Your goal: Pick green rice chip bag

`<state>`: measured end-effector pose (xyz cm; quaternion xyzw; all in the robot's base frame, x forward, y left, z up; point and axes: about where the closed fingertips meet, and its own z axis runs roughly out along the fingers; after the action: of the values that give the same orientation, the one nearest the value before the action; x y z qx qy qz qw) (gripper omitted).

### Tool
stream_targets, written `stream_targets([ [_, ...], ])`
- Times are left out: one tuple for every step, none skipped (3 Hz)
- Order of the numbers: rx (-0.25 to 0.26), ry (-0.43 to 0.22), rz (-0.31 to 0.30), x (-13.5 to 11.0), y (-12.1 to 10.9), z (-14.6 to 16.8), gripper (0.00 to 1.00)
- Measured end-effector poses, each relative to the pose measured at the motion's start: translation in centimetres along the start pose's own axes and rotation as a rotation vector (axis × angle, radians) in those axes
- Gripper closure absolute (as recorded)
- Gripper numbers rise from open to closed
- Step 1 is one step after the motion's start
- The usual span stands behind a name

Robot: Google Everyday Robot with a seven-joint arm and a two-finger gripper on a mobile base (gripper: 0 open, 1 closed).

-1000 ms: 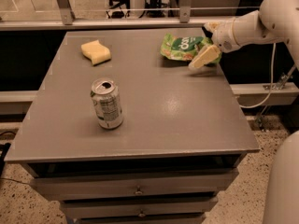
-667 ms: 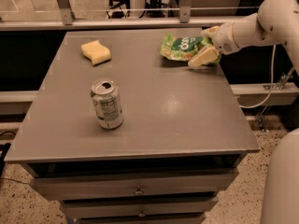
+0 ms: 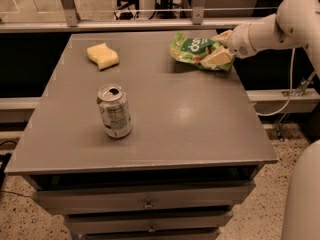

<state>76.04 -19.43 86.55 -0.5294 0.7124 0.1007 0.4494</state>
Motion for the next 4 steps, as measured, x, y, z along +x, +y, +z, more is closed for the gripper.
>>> stream_targets([
  [-0.007,-0.043,-0.032,-1.8,0.8,-1.4,0.98],
  [-0.009,-0.078,-0.065,-3.7,1.3,-3.2,1.00],
  [0.012,-0.117,-0.114,-6.9,2.4,-5.5,1.00],
  [0.059,-0.155,-0.195,-12.1,3.7,-9.2,1.00],
])
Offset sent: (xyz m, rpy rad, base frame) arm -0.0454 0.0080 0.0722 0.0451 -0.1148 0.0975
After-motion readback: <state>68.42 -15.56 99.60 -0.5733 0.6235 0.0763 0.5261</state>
